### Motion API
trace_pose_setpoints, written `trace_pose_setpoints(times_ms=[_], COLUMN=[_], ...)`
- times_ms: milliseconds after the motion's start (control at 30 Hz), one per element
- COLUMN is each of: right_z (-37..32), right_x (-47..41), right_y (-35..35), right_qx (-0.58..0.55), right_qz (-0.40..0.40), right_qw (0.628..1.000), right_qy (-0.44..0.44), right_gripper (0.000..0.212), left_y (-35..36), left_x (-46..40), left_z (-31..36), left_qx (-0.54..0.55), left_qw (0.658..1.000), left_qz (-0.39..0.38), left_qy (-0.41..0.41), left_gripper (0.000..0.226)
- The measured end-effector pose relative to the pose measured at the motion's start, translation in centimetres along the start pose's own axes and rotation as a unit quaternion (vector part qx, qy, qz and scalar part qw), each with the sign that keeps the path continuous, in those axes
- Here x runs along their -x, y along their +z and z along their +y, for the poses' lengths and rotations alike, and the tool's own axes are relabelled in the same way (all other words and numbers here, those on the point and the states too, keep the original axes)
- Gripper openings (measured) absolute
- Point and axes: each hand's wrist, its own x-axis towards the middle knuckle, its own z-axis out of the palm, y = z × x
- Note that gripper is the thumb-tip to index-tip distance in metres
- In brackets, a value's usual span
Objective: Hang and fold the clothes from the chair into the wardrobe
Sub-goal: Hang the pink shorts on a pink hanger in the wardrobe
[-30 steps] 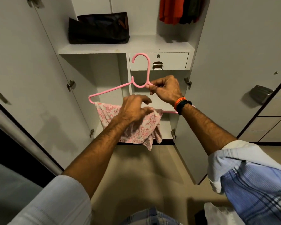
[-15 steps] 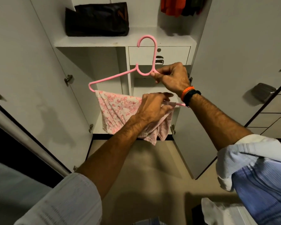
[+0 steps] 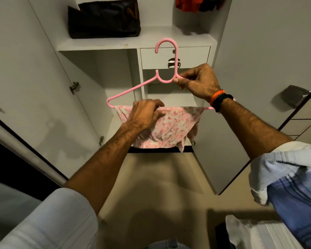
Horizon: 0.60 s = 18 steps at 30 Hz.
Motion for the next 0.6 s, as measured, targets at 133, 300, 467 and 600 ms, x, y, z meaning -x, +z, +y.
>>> trace_pose_setpoints(times_ms=[133,300,467,600], right_z=[0.8,0.8,0.5,0.0], right_x=[-0.3,-0.8,-1.7,-2.4], right_y=[-0.8,-0.7,-0.3,-0.1], right_qx=[-0.004,-0.012,-0.003,0.0], right_qz=[0.009,0.001,-0.013,-0.018], right_qw=[1.0,1.0,0.999,0.999], right_qy=[0.007,0.018,0.031,0.042], right_gripper=[0.024,0.02,0.017,0.017], left_y=[-1.6,-2.8,-4.3,-5.6], left_x=[0.5,0.4,0.1,-1.7], left_z=[-3.2,-4.5,-3.5,-2.7], left_qx=[-0.065,-0.064,0.015,0.019], left_qw=[0.997,0.997,0.991,0.97], left_qz=[0.02,-0.003,0.129,0.242], left_qy=[-0.041,-0.036,-0.023,-0.001], left_gripper=[0.035,0.033,0.03,0.025])
